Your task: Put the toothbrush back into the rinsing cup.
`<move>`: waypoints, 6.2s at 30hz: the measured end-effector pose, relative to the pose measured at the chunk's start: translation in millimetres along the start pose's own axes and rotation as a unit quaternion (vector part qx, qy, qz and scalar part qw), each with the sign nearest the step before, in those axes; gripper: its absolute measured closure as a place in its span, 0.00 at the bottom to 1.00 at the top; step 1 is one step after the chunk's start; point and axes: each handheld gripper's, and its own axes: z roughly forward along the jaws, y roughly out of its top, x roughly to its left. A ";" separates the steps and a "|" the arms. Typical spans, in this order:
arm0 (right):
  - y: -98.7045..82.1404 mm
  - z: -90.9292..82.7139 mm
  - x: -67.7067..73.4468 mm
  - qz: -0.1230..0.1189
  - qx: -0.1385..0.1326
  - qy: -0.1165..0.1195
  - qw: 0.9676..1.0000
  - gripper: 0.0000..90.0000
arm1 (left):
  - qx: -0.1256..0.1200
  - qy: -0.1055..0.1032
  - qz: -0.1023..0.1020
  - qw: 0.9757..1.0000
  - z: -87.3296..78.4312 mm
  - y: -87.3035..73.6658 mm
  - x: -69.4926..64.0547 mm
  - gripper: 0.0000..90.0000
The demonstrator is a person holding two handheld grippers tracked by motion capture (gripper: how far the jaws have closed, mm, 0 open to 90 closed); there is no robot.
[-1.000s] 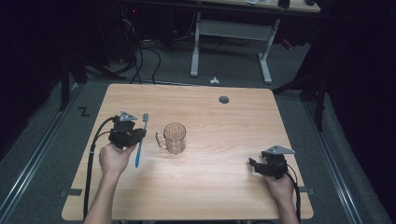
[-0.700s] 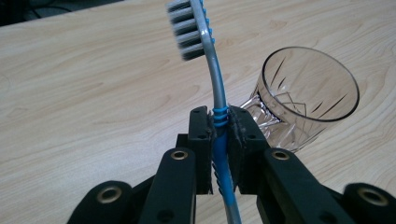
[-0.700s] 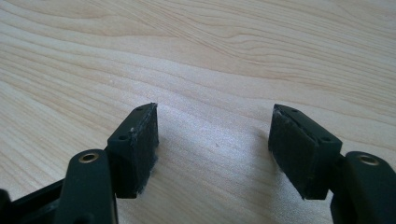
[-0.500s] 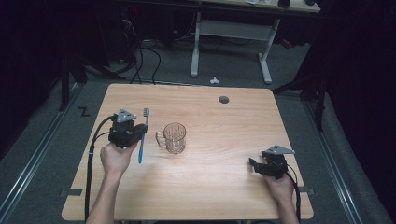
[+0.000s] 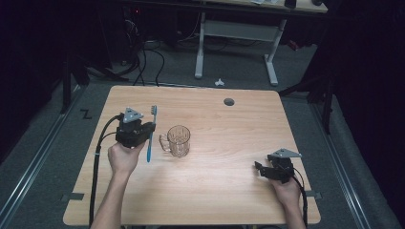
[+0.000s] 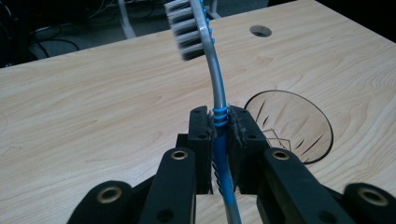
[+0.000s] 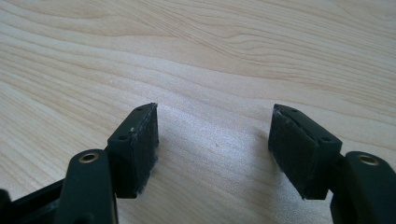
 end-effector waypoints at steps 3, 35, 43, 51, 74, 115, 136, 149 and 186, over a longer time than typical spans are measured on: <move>0.0 0.0 -0.1 0.000 0.000 0.000 1.000 0.38 | -0.009 0.000 0.001 1.000 0.5 2.6 -0.9 0.89; 0.0 -0.1 -0.2 0.001 0.000 0.001 1.000 0.38 | -0.055 0.016 -0.019 0.998 22.7 26.7 4.1 0.89; 0.0 -0.1 -0.2 0.001 0.000 0.001 1.000 0.38 | -0.067 0.018 -0.025 0.997 29.1 33.5 5.6 0.89; 0.0 0.0 0.0 -0.001 0.000 0.000 1.000 0.37 | -0.076 0.021 -0.029 0.996 38.2 38.5 3.3 0.89; 0.1 -0.2 0.2 -0.002 0.001 0.003 1.000 0.38 | -0.084 0.034 -0.029 0.996 53.1 36.7 3.4 0.89; 0.1 -0.2 0.2 -0.002 0.001 0.003 1.000 0.38 | -0.058 0.007 -0.006 0.998 37.3 33.9 -0.7 0.88; 0.1 -0.2 0.2 -0.002 0.001 0.003 1.000 0.38 | -0.064 0.008 -0.006 0.998 29.2 25.8 -0.7 0.88; 0.1 -0.2 0.2 -0.002 0.001 0.003 1.000 0.38 | -0.058 0.009 0.008 0.998 25.8 23.4 -5.5 0.88; 0.1 -0.1 0.2 -0.002 0.001 0.003 1.000 0.38 | -0.059 0.008 0.011 0.998 18.5 4.8 -8.5 0.88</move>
